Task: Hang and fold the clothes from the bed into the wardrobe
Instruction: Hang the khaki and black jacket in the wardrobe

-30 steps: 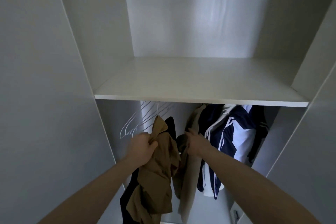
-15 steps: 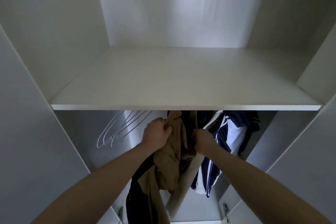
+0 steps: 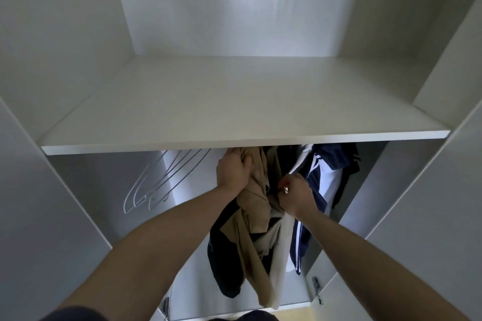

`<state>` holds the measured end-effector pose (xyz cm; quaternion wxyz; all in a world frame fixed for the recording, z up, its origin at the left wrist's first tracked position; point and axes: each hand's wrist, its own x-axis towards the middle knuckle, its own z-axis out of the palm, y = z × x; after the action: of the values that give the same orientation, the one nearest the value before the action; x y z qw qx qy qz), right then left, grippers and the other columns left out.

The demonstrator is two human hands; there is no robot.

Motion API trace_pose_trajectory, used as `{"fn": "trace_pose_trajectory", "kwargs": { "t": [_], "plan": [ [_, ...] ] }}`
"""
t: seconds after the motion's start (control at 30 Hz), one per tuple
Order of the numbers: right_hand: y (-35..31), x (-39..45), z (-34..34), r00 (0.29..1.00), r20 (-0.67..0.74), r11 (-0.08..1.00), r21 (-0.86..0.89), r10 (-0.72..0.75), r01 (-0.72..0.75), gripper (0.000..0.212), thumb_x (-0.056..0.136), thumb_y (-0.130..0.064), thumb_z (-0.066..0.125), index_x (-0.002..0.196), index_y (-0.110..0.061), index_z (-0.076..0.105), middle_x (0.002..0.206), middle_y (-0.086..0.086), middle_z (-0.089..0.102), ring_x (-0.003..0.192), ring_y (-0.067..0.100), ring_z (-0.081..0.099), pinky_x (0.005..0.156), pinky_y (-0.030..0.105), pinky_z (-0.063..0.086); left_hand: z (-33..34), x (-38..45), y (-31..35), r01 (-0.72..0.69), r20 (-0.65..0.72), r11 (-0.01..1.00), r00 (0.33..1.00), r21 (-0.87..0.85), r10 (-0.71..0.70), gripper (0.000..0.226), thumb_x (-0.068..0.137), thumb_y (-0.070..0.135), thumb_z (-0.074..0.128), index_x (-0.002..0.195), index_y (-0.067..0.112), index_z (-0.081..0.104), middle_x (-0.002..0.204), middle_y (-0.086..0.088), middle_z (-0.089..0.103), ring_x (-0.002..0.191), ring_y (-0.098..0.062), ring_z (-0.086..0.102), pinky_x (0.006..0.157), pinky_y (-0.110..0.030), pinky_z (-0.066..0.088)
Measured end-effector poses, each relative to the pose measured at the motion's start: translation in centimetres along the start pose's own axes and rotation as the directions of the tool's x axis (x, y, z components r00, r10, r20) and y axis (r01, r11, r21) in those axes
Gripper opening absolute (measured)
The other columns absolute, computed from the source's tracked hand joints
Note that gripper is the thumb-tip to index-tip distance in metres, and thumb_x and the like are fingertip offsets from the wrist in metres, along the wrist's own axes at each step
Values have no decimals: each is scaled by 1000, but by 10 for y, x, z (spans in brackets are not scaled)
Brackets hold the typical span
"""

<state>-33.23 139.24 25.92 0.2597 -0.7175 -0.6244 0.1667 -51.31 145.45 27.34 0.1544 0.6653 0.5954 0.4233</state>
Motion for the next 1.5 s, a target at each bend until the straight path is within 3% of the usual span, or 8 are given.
{"fn": "trace_pose_trajectory", "kwargs": {
  "t": [0.2, 0.43, 0.6, 0.73, 0.87, 1.07, 1.23, 1.5],
  "plan": [
    [12, -4, 0, 998, -58, 998, 55, -17, 20, 18, 83, -4, 61, 86, -20, 68, 102, -4, 55, 84, 18, 60, 75, 31, 50, 18, 20, 14, 26, 3, 999, 1000, -31, -26, 32, 102, 20, 50, 71, 15, 50, 80, -6, 61, 80, -25, 63, 66, -32, 46],
    [27, -5, -6, 996, -79, 999, 16, -41, 43, 24, 85, -2, 57, 93, -16, 75, 94, -5, 55, 82, 13, 54, 63, 16, 35, 48, 36, 16, 113, 96, 990, 988, 88, -122, 29, 106, 31, 48, 108, 6, 63, 113, -13, 65, 104, -31, 64, 83, -37, 51],
    [38, -4, -7, 998, -62, 999, 29, -25, 27, 26, 89, -7, 55, 99, -22, 75, 89, -12, 62, 81, 7, 54, 58, 2, 34, 70, 33, 5, 136, 147, 981, 977, 141, -156, 29, 107, 30, 47, 96, 6, 60, 108, -14, 66, 99, -29, 64, 76, -34, 48],
    [43, -3, -2, 997, -60, 997, 59, -52, 55, 20, 94, -12, 60, 99, -26, 74, 87, -17, 64, 79, 1, 57, 63, 5, 35, 78, 48, 0, 166, 225, 969, 952, 183, -206, 28, 106, 27, 49, 101, 5, 64, 112, -14, 67, 101, -29, 64, 78, -34, 50],
    [50, -3, 9, 997, -48, 996, 66, -60, 63, 22, 94, -16, 60, 101, -34, 70, 99, -11, 68, 85, 8, 63, 77, 27, 53, 76, 53, -9, 157, 319, 973, 925, 168, -204, 34, 104, 35, 52, 117, 6, 64, 120, -13, 65, 108, -29, 64, 88, -34, 52],
    [43, -12, 13, 993, 27, 994, 16, -111, 110, 36, 91, -11, 56, 118, -29, 70, 111, -6, 56, 93, 16, 62, 79, 28, 50, 57, 22, -30, 183, 370, 983, 915, -19, -163, 62, 101, 47, 49, 154, 19, 39, 147, -7, 50, 133, -28, 51, 114, -38, 40],
    [18, -14, 21, 987, 57, 989, -20, -147, 149, 41, 87, -13, 59, 125, -28, 67, 125, -4, 48, 99, 23, 64, 79, 32, 52, 16, -8, -50, 174, 483, 982, 868, -78, -115, 60, 91, 58, 49, 143, 28, 51, 137, 0, 60, 123, -20, 58, 107, -43, 50],
    [-22, -13, 37, 958, 82, 961, 68, -275, 269, 36, 87, -15, 63, 122, -20, 69, 130, -1, 51, 109, 18, 60, 91, 23, 50, -71, -16, -107, 164, 44, 910, 980, 382, -195, 70, 85, 25, 71, 147, 12, 43, 152, -10, 39, 135, -34, 40, 106, -47, 41]
  ]
}}
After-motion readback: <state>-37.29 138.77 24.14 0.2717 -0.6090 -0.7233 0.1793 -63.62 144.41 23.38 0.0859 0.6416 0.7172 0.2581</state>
